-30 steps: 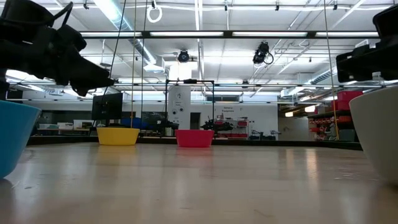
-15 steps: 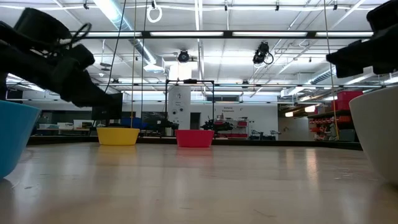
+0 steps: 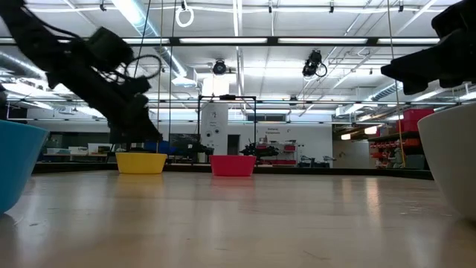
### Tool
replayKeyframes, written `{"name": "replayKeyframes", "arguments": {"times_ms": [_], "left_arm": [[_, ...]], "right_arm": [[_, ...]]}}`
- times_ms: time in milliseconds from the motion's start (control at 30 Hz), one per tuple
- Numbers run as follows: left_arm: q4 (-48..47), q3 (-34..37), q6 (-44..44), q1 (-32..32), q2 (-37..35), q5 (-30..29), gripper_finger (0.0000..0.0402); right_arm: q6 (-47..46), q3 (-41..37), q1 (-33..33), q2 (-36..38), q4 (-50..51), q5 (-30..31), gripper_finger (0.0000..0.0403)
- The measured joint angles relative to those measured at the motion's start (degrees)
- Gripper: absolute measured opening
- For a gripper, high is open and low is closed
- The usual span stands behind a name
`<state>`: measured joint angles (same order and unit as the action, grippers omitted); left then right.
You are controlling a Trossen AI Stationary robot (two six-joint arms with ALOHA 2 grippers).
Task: Nest bowls inside each other
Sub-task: Stack the yellow bowl on the blue bowl
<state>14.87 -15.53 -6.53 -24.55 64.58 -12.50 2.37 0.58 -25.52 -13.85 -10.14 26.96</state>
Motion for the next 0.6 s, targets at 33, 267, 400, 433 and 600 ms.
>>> {"name": "replayKeyframes", "arguments": {"times_ms": [33,267,400,433,600], "left_arm": [[-0.6,-1.27,0.35,-1.01,2.61,0.16,0.0192],[-3.1,-10.04,2.17,-4.42,18.22,0.14,0.0192],[-3.75,-13.4,3.12,-4.51,21.96,-0.03,0.0192],[-4.02,-14.01,3.33,-4.51,22.23,0.02,0.0192],[-5.7,-15.91,2.65,-4.49,22.24,0.0,0.0182]], "right_arm": [[0.0,0.0,-0.02,0.0,0.01,0.0,0.0125],[0.0,0.0,-0.02,-0.04,0.6,0.0,0.013],[-0.02,0.0,-0.02,-0.04,1.3,-0.02,0.0129],[-0.02,0.0,-0.02,-0.04,1.3,-0.02,0.0129],[-0.02,0.0,-0.02,-0.04,1.32,-0.02,0.0131]]}}
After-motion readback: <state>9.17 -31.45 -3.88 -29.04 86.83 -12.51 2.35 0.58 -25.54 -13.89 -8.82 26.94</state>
